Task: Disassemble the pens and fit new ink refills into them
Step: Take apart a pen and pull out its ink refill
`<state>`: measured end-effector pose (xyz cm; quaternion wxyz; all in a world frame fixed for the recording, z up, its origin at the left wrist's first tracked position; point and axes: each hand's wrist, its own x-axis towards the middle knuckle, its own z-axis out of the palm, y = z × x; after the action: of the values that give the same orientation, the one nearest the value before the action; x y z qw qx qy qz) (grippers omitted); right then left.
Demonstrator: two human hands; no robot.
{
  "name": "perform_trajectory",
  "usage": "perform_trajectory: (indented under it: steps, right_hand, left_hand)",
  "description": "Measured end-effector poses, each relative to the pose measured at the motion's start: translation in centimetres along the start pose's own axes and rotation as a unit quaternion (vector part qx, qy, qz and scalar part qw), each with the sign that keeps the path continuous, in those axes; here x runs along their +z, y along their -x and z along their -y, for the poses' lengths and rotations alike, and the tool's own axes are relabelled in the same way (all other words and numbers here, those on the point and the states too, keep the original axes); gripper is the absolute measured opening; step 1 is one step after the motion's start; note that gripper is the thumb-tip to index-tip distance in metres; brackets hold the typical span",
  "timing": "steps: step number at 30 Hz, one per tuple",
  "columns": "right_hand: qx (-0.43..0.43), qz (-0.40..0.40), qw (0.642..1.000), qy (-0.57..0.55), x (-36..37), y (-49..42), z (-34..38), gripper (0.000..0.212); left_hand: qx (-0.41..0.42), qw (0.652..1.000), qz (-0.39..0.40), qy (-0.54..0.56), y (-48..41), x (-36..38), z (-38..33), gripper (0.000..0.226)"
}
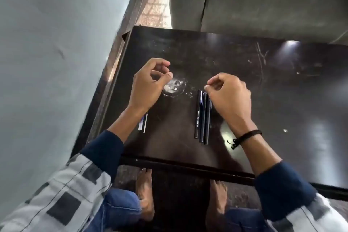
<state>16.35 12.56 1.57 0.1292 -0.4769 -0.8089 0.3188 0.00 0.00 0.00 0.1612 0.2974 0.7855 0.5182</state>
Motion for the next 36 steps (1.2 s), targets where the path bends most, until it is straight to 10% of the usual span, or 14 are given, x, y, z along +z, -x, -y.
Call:
perform_trajectory:
  steps: [10, 36]
  right_hand:
    - [-0.145, -0.029, 0.984, 0.101, 5.7, 5.5, -3.3, 0.008]
    - [-0.158, 0.031, 0.965, 0.206, 5.9, 6.7, -1.8, 0.012]
  left_hand:
    - [0.044, 0.998, 0.015, 0.041, 2.7, 1.2, 2.6, 0.022]
    - [-0.002, 0.998, 0.022, 0.061, 2.9, -0.2, 2.3, 0.009]
